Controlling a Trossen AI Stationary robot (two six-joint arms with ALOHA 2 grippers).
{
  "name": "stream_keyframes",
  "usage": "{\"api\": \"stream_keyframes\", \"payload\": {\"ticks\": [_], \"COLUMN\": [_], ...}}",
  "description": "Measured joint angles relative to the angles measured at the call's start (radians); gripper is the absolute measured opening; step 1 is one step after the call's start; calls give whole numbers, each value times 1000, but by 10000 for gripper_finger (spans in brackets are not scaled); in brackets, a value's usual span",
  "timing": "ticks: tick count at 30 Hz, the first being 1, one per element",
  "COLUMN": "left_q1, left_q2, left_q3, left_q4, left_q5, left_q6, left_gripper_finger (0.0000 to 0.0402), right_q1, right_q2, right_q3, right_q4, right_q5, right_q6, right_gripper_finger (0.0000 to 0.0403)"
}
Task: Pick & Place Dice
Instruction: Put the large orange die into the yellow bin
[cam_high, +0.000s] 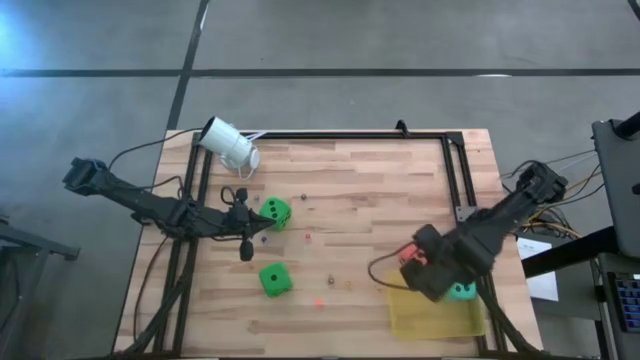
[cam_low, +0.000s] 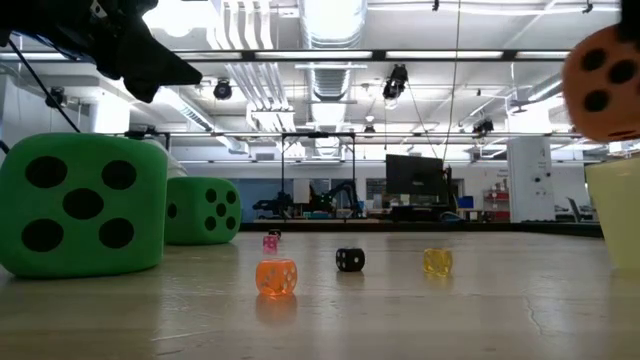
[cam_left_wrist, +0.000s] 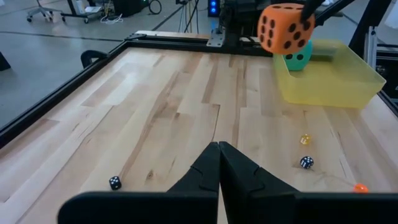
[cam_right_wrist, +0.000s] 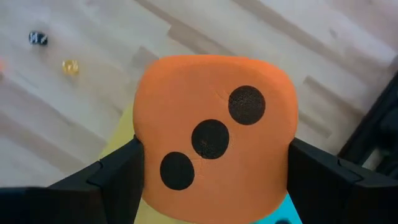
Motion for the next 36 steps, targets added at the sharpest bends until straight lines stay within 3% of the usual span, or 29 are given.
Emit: {"api": "stream_keyframes", "payload": {"ticks": [10, 18, 27, 36], "left_q1": [0, 0, 1, 1], "left_q2": [0, 0, -1, -1], "left_q3": [0, 0, 0, 0], "left_q4": [-19, -19, -12, -34], "left_q5": [0, 0, 0, 0], "left_q6": [0, 0, -2, 4], "left_gripper_finger": [6, 6, 6, 6], "right_q1": [131, 149, 168, 243], "right_q2": [22, 28, 28, 39], "right_q3": [0, 0, 0, 1], "right_q4": [8, 10, 25, 174], "right_q5": [20, -8, -164, -167], "right_q6": [133, 198, 311, 450], "right_gripper_finger": [307, 307, 307, 306]}}
